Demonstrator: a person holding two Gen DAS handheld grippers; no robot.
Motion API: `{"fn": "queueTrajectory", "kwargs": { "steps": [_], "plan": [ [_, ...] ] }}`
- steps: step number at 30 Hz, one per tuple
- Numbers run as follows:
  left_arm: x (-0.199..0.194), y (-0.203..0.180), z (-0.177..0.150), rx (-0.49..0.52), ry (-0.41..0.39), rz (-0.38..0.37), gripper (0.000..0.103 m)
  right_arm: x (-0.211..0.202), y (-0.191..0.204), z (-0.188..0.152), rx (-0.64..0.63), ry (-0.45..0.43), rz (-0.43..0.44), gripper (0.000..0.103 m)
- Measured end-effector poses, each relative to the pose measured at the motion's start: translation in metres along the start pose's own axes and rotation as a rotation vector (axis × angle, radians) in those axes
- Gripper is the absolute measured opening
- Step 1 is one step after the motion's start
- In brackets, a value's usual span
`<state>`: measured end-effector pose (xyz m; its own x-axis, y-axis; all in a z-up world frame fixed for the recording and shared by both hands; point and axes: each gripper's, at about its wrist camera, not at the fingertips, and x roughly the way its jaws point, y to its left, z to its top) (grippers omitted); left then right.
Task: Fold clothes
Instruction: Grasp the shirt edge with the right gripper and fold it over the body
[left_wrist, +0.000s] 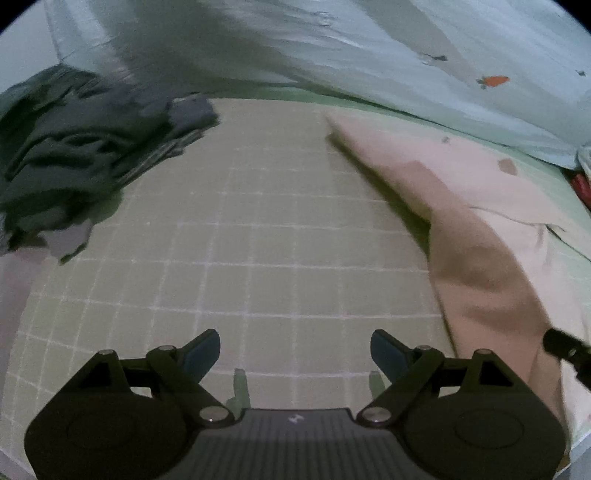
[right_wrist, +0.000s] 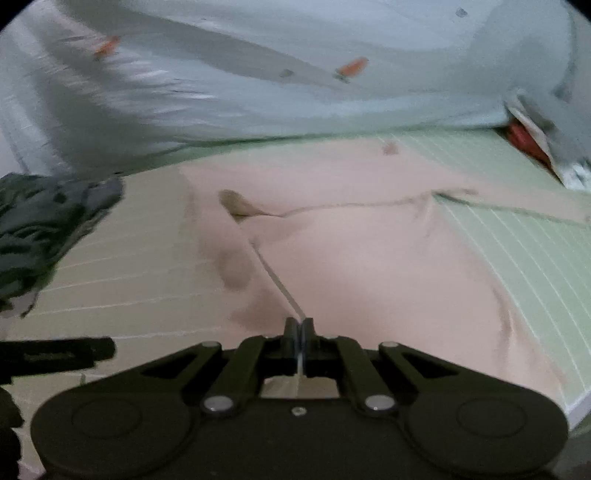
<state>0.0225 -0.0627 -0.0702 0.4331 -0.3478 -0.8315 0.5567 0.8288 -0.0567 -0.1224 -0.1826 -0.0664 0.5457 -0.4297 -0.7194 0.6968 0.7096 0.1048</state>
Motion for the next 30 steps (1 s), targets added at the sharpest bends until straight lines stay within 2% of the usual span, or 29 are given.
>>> {"fn": "queueTrajectory", "kwargs": {
  "steps": [4, 12, 15, 17, 19, 22, 24, 26, 30],
  "plan": [
    [-0.001, -0.022, 0.003, 0.026, 0.006, -0.005, 0.089, 0.018, -0.022, 0.0, -0.004, 0.06, 0.001, 0.002],
    [0.001, -0.052, 0.009, 0.04, 0.03, 0.017, 0.089, 0.05, -0.036, 0.0, -0.108, 0.201, 0.054, 0.004],
    [0.007, -0.057, 0.015, 0.011, 0.044, 0.031, 0.089, 0.052, -0.05, 0.015, -0.082, 0.193, 0.093, 0.008],
    [0.012, -0.062, 0.022, -0.007, 0.048, 0.044, 0.089, 0.053, -0.06, 0.026, -0.064, 0.188, 0.119, 0.016],
    [0.017, -0.066, 0.029, -0.02, 0.05, 0.056, 0.089, 0.055, -0.07, 0.036, -0.046, 0.183, 0.145, 0.036],
    [0.024, -0.073, 0.041, -0.033, 0.049, 0.074, 0.089, 0.057, -0.084, 0.052, -0.019, 0.174, 0.184, 0.055],
    [0.031, -0.077, 0.05, -0.039, 0.051, 0.086, 0.089, 0.058, -0.094, 0.062, -0.001, 0.169, 0.21, 0.062],
    [0.037, -0.08, 0.058, -0.046, 0.049, 0.095, 0.089, 0.059, -0.104, 0.073, 0.017, 0.163, 0.234, 0.064],
    [0.05, -0.087, 0.075, -0.06, 0.046, 0.116, 0.089, 0.082, -0.131, 0.103, 0.06, 0.11, 0.161, 0.077]
  ]
}}
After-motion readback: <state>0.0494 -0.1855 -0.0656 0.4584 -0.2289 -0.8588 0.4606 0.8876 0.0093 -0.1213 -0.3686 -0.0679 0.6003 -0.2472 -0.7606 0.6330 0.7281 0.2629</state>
